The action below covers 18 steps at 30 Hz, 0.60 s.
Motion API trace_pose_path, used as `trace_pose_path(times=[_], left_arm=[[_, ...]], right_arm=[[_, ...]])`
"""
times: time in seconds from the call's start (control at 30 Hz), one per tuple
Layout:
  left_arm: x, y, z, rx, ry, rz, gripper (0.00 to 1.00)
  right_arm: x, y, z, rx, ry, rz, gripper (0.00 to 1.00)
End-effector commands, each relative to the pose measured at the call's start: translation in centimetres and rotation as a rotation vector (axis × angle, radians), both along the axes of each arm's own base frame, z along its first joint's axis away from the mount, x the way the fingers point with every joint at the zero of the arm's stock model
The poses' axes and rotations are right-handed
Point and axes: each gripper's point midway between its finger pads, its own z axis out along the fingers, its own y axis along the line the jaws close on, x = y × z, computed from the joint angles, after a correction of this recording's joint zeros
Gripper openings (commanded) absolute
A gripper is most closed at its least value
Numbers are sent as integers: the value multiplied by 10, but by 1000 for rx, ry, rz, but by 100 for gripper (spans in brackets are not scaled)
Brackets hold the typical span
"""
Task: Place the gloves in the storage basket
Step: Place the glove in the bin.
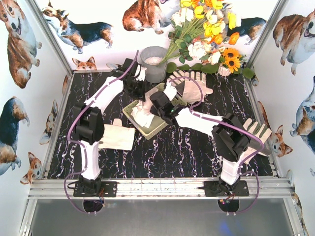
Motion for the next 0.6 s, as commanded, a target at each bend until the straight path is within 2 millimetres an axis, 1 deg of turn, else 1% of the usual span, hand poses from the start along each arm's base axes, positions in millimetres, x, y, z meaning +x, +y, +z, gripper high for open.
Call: trace_pose_path(times=[0.0, 0.13, 0.33, 0.37, 0.43, 0.57], left_arm=[[28, 2, -4, -4, -70, 2, 0], [27, 0, -14, -8, -57, -12, 0], [32, -3, -27, -16, -45, -11, 1], [32, -4, -27, -14, -40, -9, 8], [34, -5, -21, -22, -40, -5, 20], [33, -9, 3, -69, -71, -1, 36]], right_arm=[[-6, 1, -15, -9, 54, -36, 0], [-7, 3, -26, -4, 96, -62, 0], [-8, 1, -45, -8, 183, -137, 0], [-8, 2, -47, -9, 193, -146, 0], [-7, 2, -48, -11, 203, -160, 0], [-8, -4, -51, -33, 221, -197, 0]])
